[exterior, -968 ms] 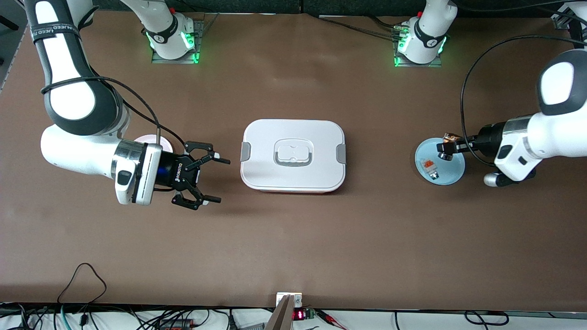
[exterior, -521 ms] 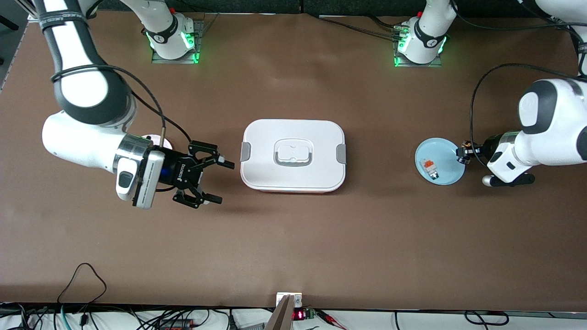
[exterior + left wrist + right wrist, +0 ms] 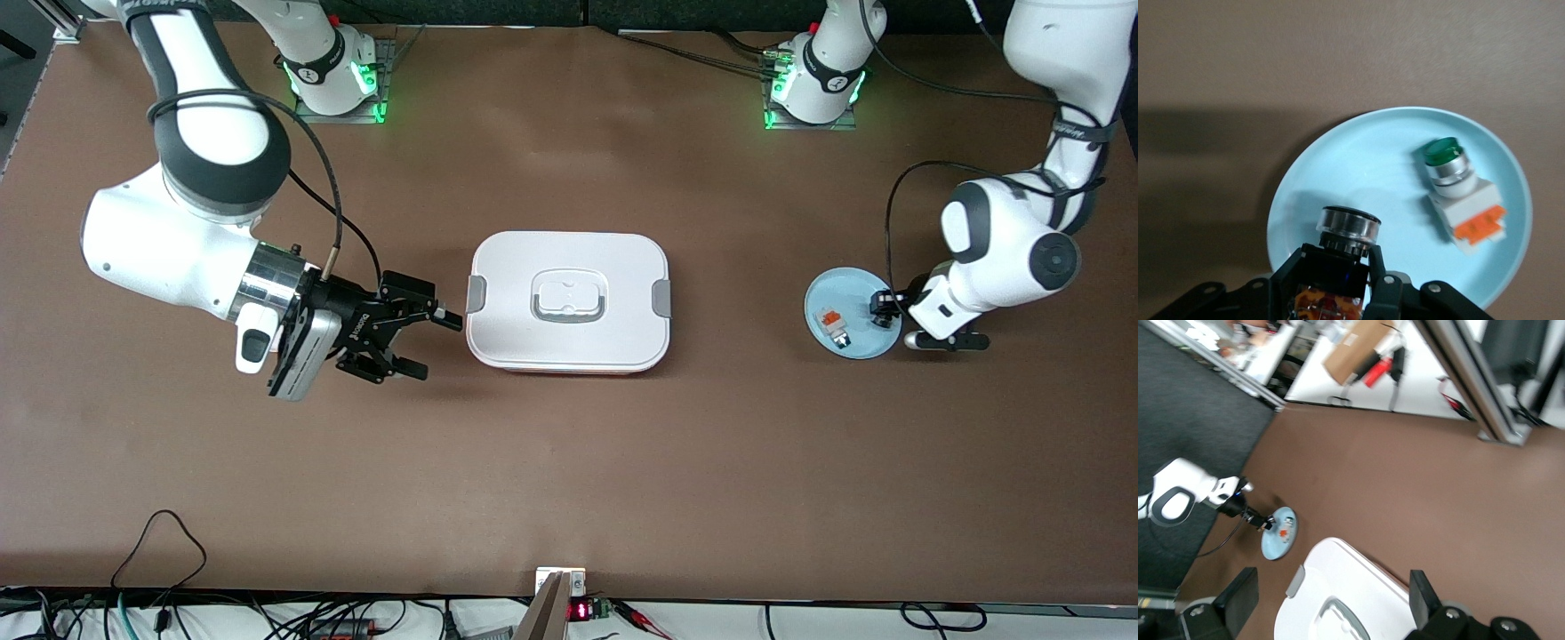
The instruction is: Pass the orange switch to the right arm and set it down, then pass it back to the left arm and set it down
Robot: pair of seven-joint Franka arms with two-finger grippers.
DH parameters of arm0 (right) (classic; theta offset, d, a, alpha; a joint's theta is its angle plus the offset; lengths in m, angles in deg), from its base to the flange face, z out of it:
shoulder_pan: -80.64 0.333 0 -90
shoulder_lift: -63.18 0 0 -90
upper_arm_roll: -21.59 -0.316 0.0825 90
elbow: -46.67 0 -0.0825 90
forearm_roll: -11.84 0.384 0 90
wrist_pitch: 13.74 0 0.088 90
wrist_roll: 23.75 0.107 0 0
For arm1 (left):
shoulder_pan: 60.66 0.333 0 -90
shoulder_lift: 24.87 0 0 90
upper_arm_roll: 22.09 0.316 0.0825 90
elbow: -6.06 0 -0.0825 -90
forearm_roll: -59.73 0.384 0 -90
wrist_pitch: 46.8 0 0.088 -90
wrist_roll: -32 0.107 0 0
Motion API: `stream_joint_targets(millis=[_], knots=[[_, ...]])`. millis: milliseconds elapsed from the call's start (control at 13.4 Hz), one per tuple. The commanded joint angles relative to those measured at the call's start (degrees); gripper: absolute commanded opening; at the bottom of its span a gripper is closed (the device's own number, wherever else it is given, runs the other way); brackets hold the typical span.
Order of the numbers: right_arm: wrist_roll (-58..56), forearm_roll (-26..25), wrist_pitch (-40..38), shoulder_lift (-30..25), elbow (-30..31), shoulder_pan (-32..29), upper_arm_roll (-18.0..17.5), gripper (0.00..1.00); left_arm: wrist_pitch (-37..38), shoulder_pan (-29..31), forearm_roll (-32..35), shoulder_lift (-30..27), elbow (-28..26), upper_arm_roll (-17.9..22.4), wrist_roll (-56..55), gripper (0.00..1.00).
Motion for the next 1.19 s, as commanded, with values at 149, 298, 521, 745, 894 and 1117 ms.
stream_joint_targets(millis=[149,298,521,745,894,1117], knots=[[13.22,-11.81,-6.01,-1.83,0.69,-0.79,4.22,1.00,-4.28,0.08,0.16,2.87,0.26,-0.29,0.94,0.05],[18.58,-13.99,-6.02,-1.83,0.69,-0.88,4.23,1.00,-5.70,-0.01,0.24,3.40,0.34,-0.29,0.93,0.13],[31.39,-24.42,-8.03,-1.83,0.69,-0.79,3.80,1.00,-5.18,-0.01,0.51,0.51,0.43,-0.29,1.72,0.99],[37.59,-35.95,-20.82,-3.05,-0.71,-0.62,3.71,1.00,-2.39,-0.01,0.77,-3.18,-1.05,-0.29,1.72,0.99],[37.76,-39.82,-33.99,-3.23,-5.96,-1.05,4.40,1.00,0.78,0.26,0.77,-6.60,-2.46,-0.29,1.73,0.99],[37.59,-50.19,-44.40,-4.10,-7.13,-0.88,4.76,1.00,3.68,0.17,0.77,-14.15,0.23,-0.20,4.53,0.99]])
